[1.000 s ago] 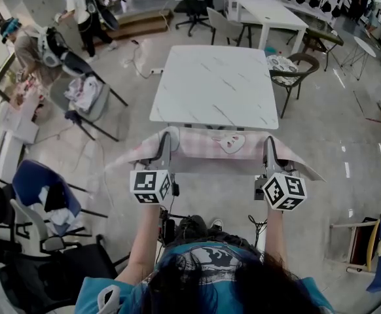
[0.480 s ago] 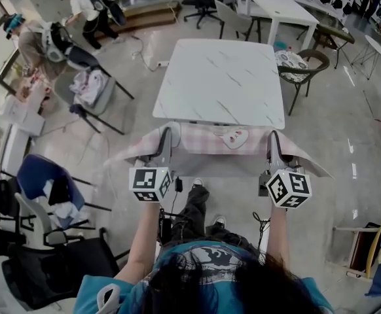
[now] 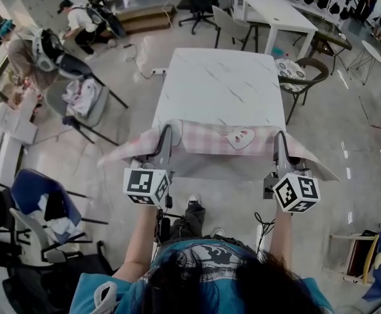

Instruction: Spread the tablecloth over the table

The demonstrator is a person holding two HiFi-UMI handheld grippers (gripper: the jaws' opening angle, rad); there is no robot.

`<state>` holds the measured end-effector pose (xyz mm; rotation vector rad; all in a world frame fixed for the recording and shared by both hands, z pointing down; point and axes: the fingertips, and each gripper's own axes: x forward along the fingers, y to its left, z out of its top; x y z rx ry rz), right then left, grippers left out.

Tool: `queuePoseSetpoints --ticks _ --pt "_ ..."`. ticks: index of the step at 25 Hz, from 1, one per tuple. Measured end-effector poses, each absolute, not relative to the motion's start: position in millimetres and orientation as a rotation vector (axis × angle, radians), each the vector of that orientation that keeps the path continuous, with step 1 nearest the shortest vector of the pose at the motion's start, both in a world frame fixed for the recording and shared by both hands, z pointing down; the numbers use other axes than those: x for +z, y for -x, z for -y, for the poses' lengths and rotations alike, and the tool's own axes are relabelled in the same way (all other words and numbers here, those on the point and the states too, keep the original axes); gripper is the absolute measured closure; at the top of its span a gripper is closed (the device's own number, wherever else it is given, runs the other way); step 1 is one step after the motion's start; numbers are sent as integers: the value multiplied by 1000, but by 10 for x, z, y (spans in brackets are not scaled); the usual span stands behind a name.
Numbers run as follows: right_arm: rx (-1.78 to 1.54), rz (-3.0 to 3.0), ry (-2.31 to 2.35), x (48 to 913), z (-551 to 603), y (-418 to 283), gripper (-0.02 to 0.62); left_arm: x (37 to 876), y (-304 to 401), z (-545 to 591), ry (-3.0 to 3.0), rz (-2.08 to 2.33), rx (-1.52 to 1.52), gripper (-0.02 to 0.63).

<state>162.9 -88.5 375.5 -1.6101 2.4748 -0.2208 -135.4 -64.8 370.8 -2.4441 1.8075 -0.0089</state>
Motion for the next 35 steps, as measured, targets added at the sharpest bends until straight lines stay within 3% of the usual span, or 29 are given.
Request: queuePoseSetpoints --ticks 10,23,35 --pt "35 -2400 1557 2778 1697 -1245 578 2750 1741 1641 2346 -1627 128 562" --pt "214 -2378 1592 2379 2516 -786 581 2506 2136 2577 2354 -1542 171 563" --pt "286 -2386 1564 2075 3573 -824 581 2219 2066 3602 2303 -1531 146 565"
